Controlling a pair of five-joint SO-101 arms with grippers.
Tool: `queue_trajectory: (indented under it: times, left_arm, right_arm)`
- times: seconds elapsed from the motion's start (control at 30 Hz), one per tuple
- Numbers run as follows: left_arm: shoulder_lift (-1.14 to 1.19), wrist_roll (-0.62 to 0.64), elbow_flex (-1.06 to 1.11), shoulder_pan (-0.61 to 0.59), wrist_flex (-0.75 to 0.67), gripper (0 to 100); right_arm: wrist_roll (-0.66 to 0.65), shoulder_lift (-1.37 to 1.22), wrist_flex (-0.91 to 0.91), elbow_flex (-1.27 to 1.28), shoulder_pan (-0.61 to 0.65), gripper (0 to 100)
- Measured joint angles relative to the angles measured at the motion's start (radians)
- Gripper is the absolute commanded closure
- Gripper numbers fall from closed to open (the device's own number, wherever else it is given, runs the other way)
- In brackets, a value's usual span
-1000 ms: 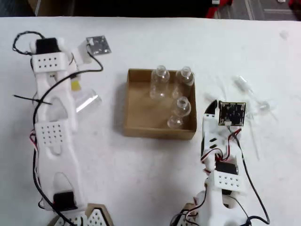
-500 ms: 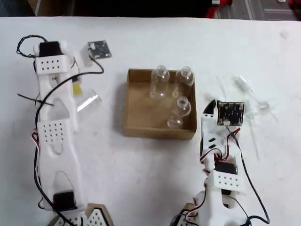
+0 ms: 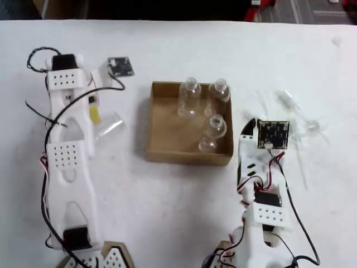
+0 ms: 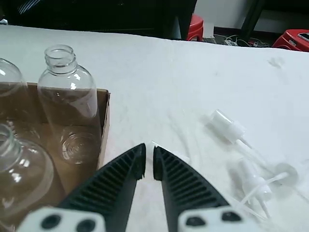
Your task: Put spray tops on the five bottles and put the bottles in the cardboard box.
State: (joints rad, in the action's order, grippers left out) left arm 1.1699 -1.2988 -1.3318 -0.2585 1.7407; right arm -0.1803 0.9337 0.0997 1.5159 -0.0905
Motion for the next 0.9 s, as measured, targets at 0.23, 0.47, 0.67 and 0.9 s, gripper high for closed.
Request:
queue_trajectory:
  times: [0.23, 0.47, 0.67, 0.9]
  left_arm:
    - [0.041, -0.017, 0.000, 0.000, -0.002, 85]
    - [0.041, -0.017, 0.000, 0.000, -0.002, 97]
    - [0.043, -0.011, -0.011, 0.017, 0.026, 98]
    - [0.020, 0.230, -0.107, 0.051, 0.028, 98]
  right_arm:
    - [0.000, 0.000, 0.000, 0.000, 0.000, 97.8]
    - [0.000, 0.000, 0.000, 0.000, 0.000, 97.8]
    - [0.000, 0.000, 0.000, 0.000, 0.000, 97.8]
    - [0.000, 0.000, 0.000, 0.000, 0.000, 97.8]
